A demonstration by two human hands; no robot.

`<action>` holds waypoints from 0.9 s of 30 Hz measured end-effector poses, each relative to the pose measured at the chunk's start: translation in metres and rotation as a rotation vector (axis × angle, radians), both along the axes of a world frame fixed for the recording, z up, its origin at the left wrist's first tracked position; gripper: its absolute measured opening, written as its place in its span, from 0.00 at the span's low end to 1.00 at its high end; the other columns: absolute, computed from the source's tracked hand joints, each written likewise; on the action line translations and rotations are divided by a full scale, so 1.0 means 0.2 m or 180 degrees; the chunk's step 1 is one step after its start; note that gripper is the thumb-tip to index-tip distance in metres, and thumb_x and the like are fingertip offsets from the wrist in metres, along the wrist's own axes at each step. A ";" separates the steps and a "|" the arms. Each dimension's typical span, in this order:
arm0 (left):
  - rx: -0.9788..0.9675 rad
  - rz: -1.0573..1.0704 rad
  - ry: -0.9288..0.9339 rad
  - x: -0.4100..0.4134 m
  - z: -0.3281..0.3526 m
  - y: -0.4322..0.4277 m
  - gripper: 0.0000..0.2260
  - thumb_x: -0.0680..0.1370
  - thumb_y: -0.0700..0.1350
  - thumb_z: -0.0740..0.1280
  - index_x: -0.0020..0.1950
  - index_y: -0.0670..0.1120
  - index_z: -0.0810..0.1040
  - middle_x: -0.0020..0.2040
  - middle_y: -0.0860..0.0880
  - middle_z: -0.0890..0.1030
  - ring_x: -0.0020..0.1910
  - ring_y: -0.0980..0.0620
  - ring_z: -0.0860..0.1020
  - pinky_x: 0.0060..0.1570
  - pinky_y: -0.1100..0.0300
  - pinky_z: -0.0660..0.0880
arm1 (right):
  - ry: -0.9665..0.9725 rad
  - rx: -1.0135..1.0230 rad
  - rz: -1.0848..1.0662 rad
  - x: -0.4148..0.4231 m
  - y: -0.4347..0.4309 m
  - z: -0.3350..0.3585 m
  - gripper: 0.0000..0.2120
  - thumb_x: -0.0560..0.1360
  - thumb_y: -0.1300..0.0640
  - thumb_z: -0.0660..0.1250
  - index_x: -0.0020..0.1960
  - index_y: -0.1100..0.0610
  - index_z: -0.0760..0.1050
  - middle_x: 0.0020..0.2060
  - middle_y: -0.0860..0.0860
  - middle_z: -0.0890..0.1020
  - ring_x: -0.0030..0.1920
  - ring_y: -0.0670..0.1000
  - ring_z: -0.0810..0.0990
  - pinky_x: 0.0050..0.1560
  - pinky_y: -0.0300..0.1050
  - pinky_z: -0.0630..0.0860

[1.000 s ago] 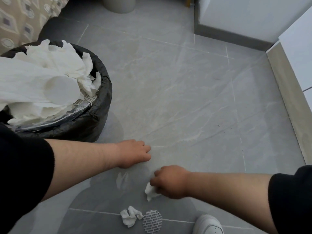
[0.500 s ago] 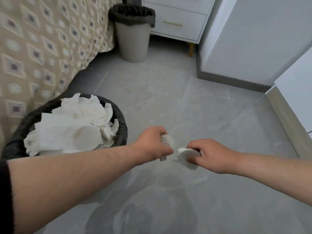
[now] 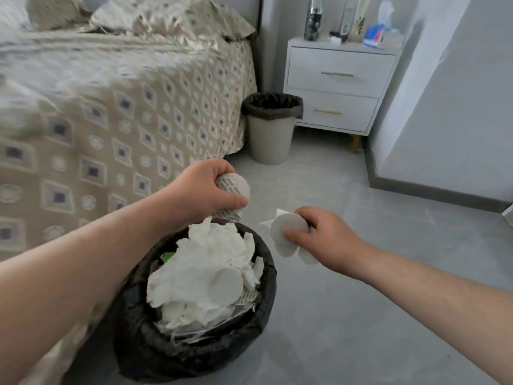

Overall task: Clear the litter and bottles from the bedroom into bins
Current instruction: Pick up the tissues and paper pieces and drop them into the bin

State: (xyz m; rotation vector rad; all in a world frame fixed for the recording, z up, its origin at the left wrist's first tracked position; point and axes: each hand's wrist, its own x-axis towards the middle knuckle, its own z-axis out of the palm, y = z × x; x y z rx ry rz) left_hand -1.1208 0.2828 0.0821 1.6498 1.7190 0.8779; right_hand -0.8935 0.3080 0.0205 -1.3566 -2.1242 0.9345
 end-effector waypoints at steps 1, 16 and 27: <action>-0.0061 0.0002 0.0153 -0.07 -0.01 -0.02 0.12 0.67 0.43 0.77 0.46 0.48 0.78 0.39 0.47 0.82 0.32 0.54 0.80 0.31 0.58 0.79 | 0.0139 -0.0081 -0.0022 -0.03 -0.01 0.01 0.05 0.74 0.55 0.69 0.47 0.57 0.78 0.40 0.55 0.81 0.35 0.50 0.76 0.33 0.41 0.72; -0.1225 0.0170 0.1348 -0.41 -0.57 -0.06 0.18 0.76 0.50 0.66 0.63 0.47 0.68 0.59 0.49 0.73 0.51 0.51 0.72 0.48 0.60 0.68 | 0.0297 -0.0369 0.0038 -0.17 -0.08 0.01 0.04 0.75 0.57 0.70 0.47 0.57 0.79 0.43 0.57 0.82 0.39 0.47 0.74 0.40 0.41 0.71; -0.0140 -0.0164 0.2520 -0.36 -0.69 -0.06 0.17 0.78 0.56 0.51 0.49 0.48 0.76 0.49 0.49 0.74 0.52 0.48 0.71 0.56 0.53 0.68 | 0.0144 -0.0381 0.0117 -0.15 -0.06 -0.02 0.02 0.75 0.58 0.68 0.46 0.56 0.79 0.42 0.54 0.82 0.39 0.47 0.75 0.41 0.41 0.71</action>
